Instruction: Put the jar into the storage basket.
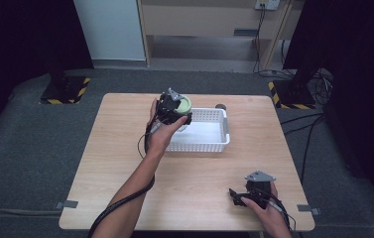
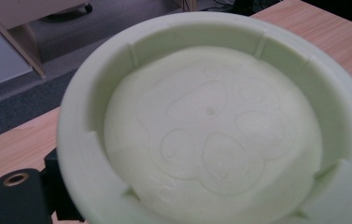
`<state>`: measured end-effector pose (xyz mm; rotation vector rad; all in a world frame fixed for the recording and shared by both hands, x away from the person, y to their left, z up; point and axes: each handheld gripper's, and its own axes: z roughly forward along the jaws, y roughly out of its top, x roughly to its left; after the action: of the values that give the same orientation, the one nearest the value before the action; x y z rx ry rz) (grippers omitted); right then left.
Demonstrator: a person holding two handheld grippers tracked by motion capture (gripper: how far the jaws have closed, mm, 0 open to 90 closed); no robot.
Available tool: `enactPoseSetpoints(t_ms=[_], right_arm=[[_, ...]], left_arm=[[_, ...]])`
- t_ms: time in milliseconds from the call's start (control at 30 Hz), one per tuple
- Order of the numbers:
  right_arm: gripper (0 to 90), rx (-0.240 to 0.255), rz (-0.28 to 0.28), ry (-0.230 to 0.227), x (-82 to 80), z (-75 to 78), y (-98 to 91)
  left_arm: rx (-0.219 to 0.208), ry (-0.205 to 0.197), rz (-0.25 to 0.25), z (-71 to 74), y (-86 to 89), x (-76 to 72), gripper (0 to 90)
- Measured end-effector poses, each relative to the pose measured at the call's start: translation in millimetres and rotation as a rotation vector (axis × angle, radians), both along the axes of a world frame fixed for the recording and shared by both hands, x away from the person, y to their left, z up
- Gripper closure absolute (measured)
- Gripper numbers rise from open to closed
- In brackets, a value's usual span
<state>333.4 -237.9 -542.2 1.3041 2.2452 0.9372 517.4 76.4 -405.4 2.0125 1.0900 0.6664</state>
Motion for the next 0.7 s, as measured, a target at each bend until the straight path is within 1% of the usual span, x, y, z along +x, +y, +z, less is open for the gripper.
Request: enactPoseSetpoints(t_ms=[33, 100, 133, 167, 200, 367, 400, 500, 700], right_arm=[[0.3, 0.0, 0.0, 0.0, 0.0, 0.0, 0.0], [0.4, -0.001, 0.0, -0.001, 0.1, -0.1, 0.0], [0.4, 0.0, 0.0, -0.002, 0.1, -0.1, 0.0], [0.4, 0.0, 0.0, -0.002, 0.1, -0.1, 0.0], [0.3, -0.001, 0.0, -0.001, 0.0, 0.0, -0.1], [0.3, -0.001, 0.001, 0.0, 0.0, 0.0, -0.1], [0.3, -0.001, 0.001, -0.001, 0.1, 0.0, -0.1], [0.3, -0.001, 0.001, -0.002, 0.1, 0.0, -0.1], [0.4, -0.001, 0.001, -0.002, 0.1, -0.1, -0.1]], left_arm=[[-0.004, 0.006, 0.007, -5.2, 0.5, 2.3, 10.2], [-0.006, 0.008, 0.011, -6.9, 0.5, 2.9, 10.2], [-0.006, 0.014, 0.016, -11.0, 0.5, 4.5, 10.2], [-0.006, 0.014, 0.016, -11.0, 0.5, 4.5, 10.2], [-0.008, 0.017, 0.02, -14.2, 0.4, 5.8, 10.2], [-0.009, 0.02, 0.022, -19.4, -1.0, 6.5, 10.2], [-0.009, 0.026, 0.029, -22.5, -0.7, 7.3, 10.2], [-0.014, 0.032, 0.033, -25.2, 0.3, 7.9, 10.2], [-0.014, 0.043, 0.035, -32.3, 0.6, 8.1, 10.2]])
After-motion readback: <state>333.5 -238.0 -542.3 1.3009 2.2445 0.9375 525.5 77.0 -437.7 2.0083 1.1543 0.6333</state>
